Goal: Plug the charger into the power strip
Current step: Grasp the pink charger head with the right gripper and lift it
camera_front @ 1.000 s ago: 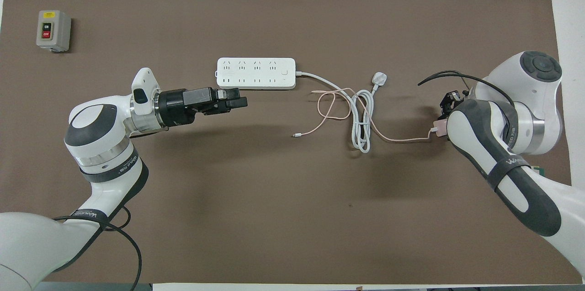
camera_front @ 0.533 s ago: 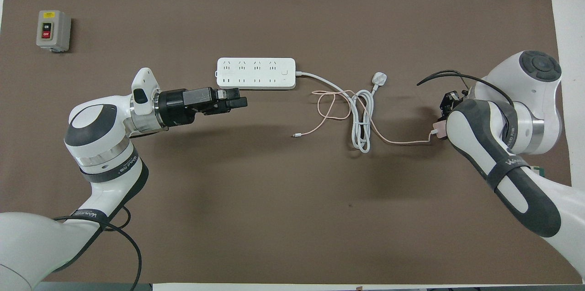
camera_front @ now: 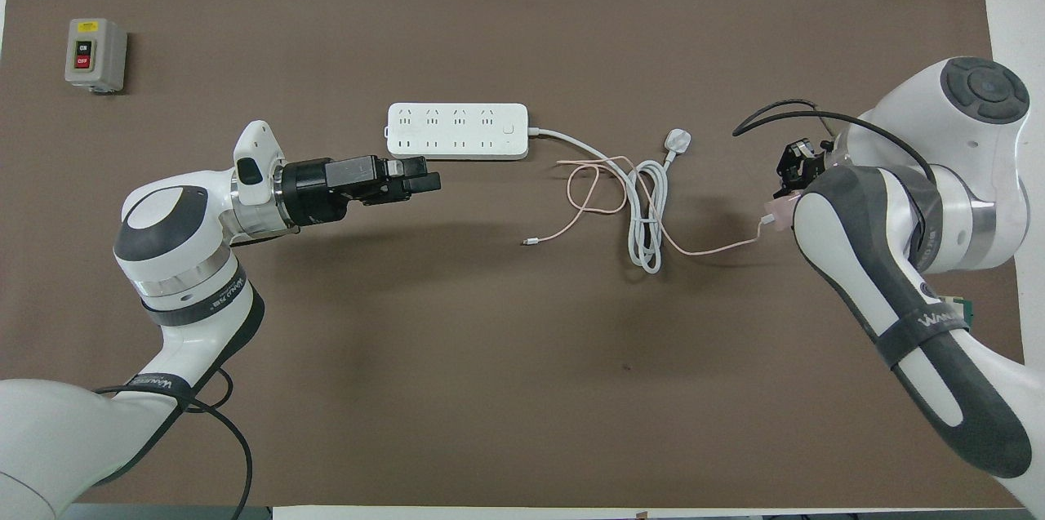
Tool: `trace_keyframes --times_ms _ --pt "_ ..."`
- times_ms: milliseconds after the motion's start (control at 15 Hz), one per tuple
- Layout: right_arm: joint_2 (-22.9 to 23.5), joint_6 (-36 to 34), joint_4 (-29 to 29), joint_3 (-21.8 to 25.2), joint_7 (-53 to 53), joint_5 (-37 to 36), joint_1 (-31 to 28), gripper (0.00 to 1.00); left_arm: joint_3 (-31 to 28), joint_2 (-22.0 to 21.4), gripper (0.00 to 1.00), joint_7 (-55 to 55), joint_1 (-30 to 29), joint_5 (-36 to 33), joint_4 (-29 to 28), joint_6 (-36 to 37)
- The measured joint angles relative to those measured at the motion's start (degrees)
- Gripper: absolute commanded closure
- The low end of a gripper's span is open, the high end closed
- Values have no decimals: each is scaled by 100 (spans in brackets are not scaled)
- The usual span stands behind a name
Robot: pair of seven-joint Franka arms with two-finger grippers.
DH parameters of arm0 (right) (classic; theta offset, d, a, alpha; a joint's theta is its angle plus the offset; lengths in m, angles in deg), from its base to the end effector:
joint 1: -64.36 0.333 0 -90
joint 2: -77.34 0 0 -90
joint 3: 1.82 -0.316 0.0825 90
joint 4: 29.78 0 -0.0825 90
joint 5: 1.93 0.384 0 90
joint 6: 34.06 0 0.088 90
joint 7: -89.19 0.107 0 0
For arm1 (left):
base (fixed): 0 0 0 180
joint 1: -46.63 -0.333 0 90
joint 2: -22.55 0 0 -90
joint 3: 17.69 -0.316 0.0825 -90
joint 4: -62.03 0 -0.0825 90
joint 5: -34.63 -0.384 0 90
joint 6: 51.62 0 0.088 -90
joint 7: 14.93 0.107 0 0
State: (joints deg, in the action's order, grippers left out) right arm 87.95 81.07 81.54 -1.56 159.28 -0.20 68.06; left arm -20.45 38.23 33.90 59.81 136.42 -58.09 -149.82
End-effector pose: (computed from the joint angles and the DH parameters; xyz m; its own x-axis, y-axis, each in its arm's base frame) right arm 0.5824 0.0369 0.3787 0.3792 -0.9231 -0.0637 -0.9175 -0.3841 0.1030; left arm 0.5503 -0.1952 0.3361 0.9973 0.0642 0.0367 -0.0383 0.0238 0.9990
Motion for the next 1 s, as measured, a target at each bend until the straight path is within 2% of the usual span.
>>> trace_keyframes --times_ms 200,467,1000 --pt "-201 -279 -179 -4 71 386 274 100 0 0 0 0 0 0 0 0" --pt "-317 -466 -427 -65 246 539 546 100 0 0 0 0 0 0 2 0" --pt "-324 -235 -741 -176 1189 1248 1241 100 -5 -6 0 0 -15 35 13 21"
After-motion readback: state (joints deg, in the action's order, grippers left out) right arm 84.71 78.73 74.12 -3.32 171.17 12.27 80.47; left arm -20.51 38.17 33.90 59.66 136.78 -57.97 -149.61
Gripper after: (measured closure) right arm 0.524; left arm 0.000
